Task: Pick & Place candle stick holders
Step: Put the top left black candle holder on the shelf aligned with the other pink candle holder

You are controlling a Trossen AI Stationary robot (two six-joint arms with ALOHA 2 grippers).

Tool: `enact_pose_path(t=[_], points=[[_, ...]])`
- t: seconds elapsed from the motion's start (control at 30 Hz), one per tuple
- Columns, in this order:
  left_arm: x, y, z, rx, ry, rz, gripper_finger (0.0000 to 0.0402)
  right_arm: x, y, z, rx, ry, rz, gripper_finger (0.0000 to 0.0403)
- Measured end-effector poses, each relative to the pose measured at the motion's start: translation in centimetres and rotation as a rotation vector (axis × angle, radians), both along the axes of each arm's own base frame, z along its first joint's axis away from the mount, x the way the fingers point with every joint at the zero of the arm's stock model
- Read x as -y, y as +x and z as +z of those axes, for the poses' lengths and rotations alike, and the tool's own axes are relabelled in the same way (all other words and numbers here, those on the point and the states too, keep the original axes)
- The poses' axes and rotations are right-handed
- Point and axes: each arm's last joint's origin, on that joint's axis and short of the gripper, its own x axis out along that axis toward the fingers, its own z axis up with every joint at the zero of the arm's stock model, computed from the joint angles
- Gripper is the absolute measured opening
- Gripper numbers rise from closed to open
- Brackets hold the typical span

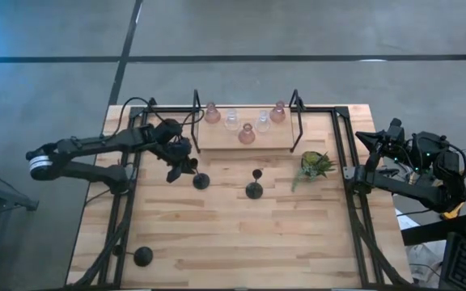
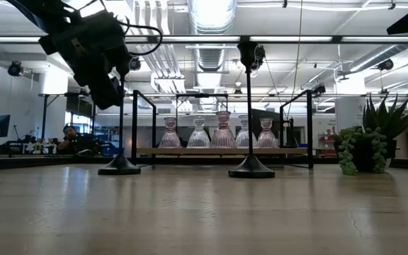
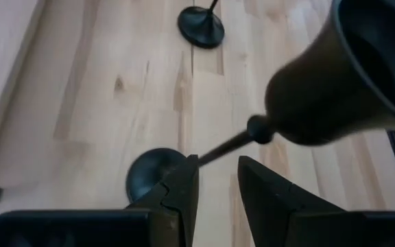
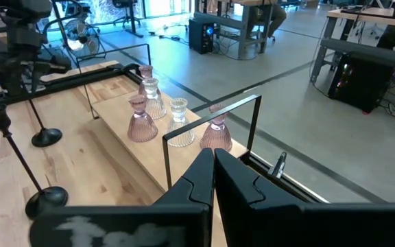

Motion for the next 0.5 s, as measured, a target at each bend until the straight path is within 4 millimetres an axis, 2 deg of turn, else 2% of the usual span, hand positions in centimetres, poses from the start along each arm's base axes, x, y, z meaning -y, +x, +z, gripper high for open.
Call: enact_pose_path(t=[0.37, 0.5], points=[[-0.20, 0.48, 0.42, 0.066, 0.035, -0.001, 0.0105, 0.00, 0.01, 0.00, 0.000, 0.000, 0.000, 0.0008], [-0.23, 0.57, 0.51, 0.078, 0.039, 0.000, 0.0086, 0.00, 0.00, 0.00, 0.000, 0.000, 0.000, 0.0008]])
